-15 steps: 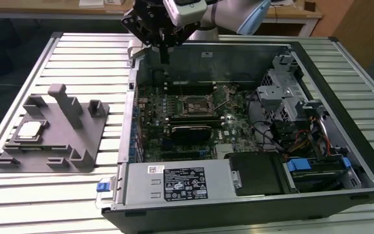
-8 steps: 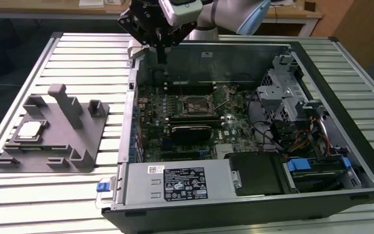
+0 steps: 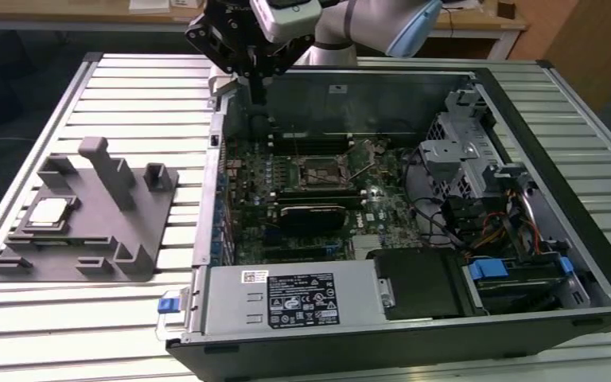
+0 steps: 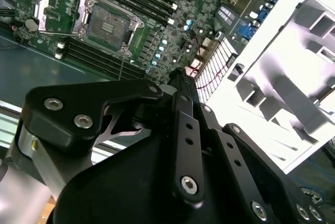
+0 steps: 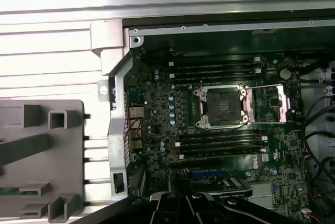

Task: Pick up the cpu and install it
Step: 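Reach for the cpu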

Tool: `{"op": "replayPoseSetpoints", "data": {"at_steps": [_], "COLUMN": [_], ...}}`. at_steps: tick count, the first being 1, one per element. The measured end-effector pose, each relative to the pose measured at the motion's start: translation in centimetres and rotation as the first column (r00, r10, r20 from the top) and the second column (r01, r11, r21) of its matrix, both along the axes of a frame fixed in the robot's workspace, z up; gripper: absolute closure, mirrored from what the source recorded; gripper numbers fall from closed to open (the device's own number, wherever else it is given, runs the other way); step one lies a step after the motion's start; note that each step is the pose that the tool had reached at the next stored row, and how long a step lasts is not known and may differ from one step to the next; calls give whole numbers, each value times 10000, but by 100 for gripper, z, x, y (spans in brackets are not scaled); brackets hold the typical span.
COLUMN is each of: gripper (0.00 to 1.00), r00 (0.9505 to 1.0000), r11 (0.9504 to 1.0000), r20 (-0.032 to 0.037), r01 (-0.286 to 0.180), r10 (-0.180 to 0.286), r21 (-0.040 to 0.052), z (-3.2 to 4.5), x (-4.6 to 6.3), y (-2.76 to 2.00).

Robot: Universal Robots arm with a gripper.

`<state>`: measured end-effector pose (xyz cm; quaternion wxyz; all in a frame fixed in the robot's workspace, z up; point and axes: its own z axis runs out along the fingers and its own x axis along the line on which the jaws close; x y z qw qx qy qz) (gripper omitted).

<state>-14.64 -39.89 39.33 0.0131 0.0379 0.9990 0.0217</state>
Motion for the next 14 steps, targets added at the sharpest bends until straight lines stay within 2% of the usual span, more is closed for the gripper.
{"op": "replayPoseSetpoints", "data": {"at_steps": [14], "gripper": [89], "r00": [10000], "r11": [10000], "r20": [0], "r01": [0], "r10": [0], "r21": [0], "z": [0], "x": [-127], "y": [0]}}
